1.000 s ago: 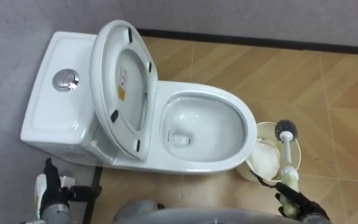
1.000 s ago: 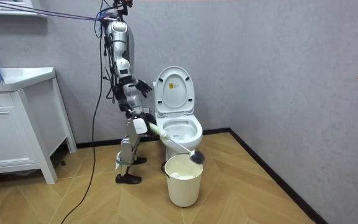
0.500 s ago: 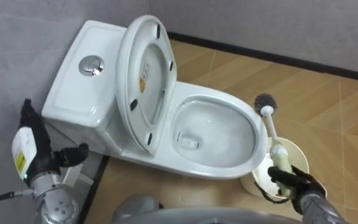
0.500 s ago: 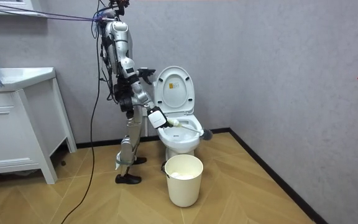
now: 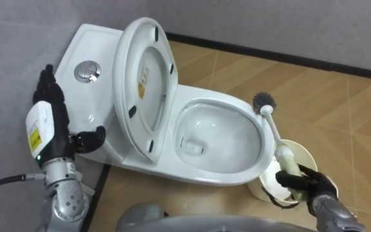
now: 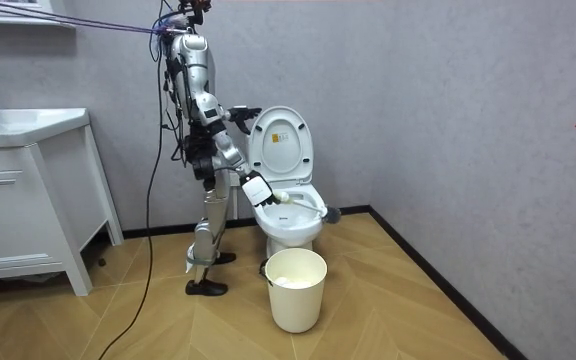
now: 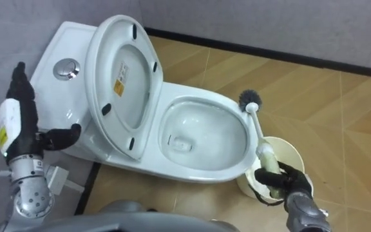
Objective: Brush toilet
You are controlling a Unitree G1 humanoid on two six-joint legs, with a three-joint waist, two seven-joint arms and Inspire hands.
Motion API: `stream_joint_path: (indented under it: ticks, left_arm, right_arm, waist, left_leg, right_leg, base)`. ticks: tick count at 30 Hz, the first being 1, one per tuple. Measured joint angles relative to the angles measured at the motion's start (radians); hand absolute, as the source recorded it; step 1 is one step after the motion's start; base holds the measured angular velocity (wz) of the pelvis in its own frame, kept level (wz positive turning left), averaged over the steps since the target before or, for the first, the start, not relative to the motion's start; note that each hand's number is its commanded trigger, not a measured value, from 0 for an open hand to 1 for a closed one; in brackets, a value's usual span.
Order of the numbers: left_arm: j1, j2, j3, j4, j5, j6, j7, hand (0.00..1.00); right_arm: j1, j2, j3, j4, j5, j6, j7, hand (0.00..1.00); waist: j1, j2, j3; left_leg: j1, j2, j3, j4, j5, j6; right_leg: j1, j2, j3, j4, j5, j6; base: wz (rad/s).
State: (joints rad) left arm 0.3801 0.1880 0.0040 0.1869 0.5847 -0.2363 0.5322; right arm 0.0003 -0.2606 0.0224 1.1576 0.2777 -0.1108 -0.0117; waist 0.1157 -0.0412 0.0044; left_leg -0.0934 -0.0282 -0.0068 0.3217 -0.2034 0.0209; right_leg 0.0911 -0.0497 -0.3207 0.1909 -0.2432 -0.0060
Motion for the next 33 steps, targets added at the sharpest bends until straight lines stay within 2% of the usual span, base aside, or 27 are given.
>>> stream_joint_path:
  ticks: [7, 13, 20, 21, 23, 24, 27, 33]
  left_arm:
    - [0.001, 0.021, -0.014, 0.002, 0.068, 0.0, -0.037, 0.0]
    - [-0.014, 0.026, -0.02, 0.075, 0.093, 0.002, -0.056, 0.0]
    - [-0.067, 0.057, -0.021, 0.225, 0.147, 0.016, -0.069, 0.0]
    - [-0.07, 0.057, -0.021, 0.231, 0.167, 0.018, -0.069, 0.0]
    - [-0.076, 0.058, -0.015, 0.238, 0.197, 0.02, -0.069, 0.0]
    - [-0.083, 0.061, -0.011, 0.245, 0.212, 0.022, -0.069, 0.0]
    - [-0.121, 0.076, -0.011, 0.265, 0.223, 0.029, -0.071, 0.0]
    - [-0.2, 0.091, -0.009, 0.306, 0.222, 0.039, -0.091, 0.0]
  right_arm:
    - [-0.042, -0.022, -0.004, -0.017, -0.179, 0.0, 0.0, 1.0]
    - [-0.043, -0.032, -0.006, -0.103, -0.367, -0.002, 0.004, 1.0]
    - [-0.058, -0.039, -0.004, -0.154, -0.525, -0.007, -0.007, 1.0]
    - [-0.058, -0.039, -0.003, -0.159, -0.547, -0.008, -0.012, 1.0]
    - [-0.058, -0.039, -0.007, -0.178, -0.594, -0.005, -0.022, 1.0]
    - [-0.059, -0.041, -0.007, -0.195, -0.628, -0.006, -0.028, 1.0]
    - [-0.071, -0.048, -0.002, -0.21, -0.719, -0.009, -0.057, 1.0]
    - [-0.1, -0.079, 0.038, -0.224, -0.861, 0.003, -0.106, 1.0]
  waist:
    - [0.001, 0.005, 0.0019]
    - [-0.004, 0.009, -0.0001]
    - [-0.004, 0.007, 0.0]
    - [-0.003, 0.01, -0.0019]
    - [-0.001, 0.018, -0.0002]
    - [-0.003, 0.024, -0.003]
    - [-0.003, 0.035, 0.0004]
    - [0.003, 0.035, 0.0041]
  left_leg:
    - [-0.006, 0.002, -0.012, 0.01, -0.003, -0.001]
    - [-0.036, 0.002, -0.012, 0.022, -0.005, 0.001]
    - [-0.063, 0.002, -0.01, 0.026, -0.004, 0.002]
    - [-0.07, 0.002, -0.01, 0.026, -0.004, 0.002]
    - [-0.078, 0.003, -0.01, 0.027, -0.004, 0.002]
    - [-0.089, 0.004, -0.01, 0.032, -0.004, 0.002]
    - [-0.11, 0.007, -0.009, 0.041, -0.004, 0.001]
    - [-0.161, 0.014, -0.002, 0.07, -0.006, 0.003]
  right_leg:
    - [-0.004, 0.002, -0.006, 0.014, 0.0, 0.0]
    - [-0.042, -0.001, 0.008, 0.029, -0.004, -0.003]
    - [-0.067, 0.0, 0.002, 0.032, -0.004, -0.003]
    - [-0.073, 0.0, 0.002, 0.033, -0.004, -0.003]
    - [-0.08, 0.0, 0.001, 0.036, -0.004, -0.003]
    - [-0.094, 0.0, 0.002, 0.042, -0.004, -0.003]
    - [-0.113, 0.0, -0.004, 0.053, -0.003, -0.004]
    - [-0.171, 0.001, 0.004, 0.09, -0.003, -0.004]
  base:
    - [0.02]
    - [-0.02]
    - [0.0]
    - [0.0]
    - [0.0]
    - [0.0]
    - [0.0]
    - [-0.04]
